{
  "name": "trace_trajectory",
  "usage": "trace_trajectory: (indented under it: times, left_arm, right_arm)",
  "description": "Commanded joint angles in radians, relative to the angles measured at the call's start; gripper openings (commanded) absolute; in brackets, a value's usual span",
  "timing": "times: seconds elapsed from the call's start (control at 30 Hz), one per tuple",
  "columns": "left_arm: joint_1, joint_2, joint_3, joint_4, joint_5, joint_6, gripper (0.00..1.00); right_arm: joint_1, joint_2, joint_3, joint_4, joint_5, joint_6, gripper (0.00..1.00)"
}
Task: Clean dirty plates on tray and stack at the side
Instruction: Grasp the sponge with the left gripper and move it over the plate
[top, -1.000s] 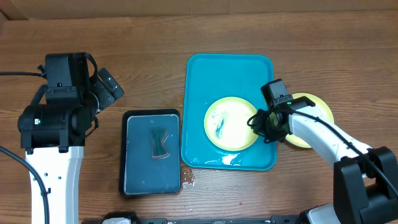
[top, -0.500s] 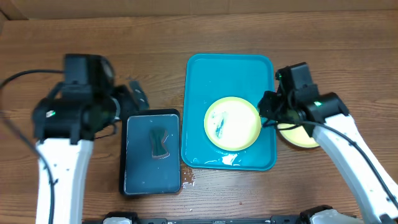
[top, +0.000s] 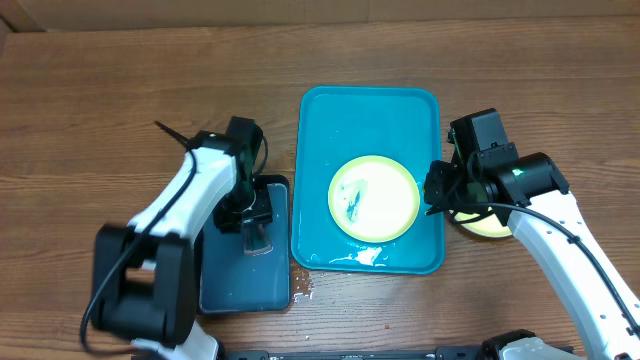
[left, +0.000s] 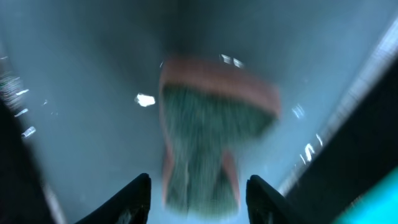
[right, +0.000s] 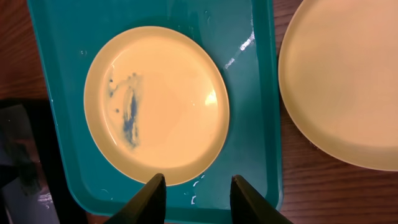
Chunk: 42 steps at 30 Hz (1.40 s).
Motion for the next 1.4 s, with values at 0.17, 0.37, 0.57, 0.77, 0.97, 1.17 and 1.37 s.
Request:
trace_trajectory:
  times: [0.17,0.37,0.57,0.77,0.97,1.17,1.37]
  left_arm:
    - [-0.002,0.149,-0.007,0.06,0.037,-0.01,0.04]
    - [0.007,0.09,0.065,-0.038,-0.051,-0.01,0.04]
    - [0.005,-0.001,0.123,-0.059,-0.096,-0.011,0.04]
    - [-0.013,0.009,0.065,0.032,-0.101,-0.018,0.04]
    - [-0.02,0.073,-0.055,0.146,-0.093,-0.032,0.04]
    - [-0.019,0.091,-0.029,0.089,-0.093,-0.013,0.04]
    - [-0.02,0.085,0.187,-0.108,-0.093,-0.009,0.04]
  right_arm:
    - [-0.003,-0.006,0.014,0.005,0.023,-0.007,0.36]
    - [-0.003,-0.006,0.014,0.001,0.059,-0.002,0.36]
    - [-0.003,-0.006,0.014,-0.013,0.116,0.045,0.39]
    - [-0.003,0.007,0.012,-0.03,0.116,0.054,0.41]
    - [-0.003,0.06,-0.02,-0.03,0.102,0.053,0.45]
    - [-0.003,0.144,-0.026,0.013,0.063,0.019,0.44]
    - [-0.003,0.216,-0.027,0.057,0.063,0.019,0.44]
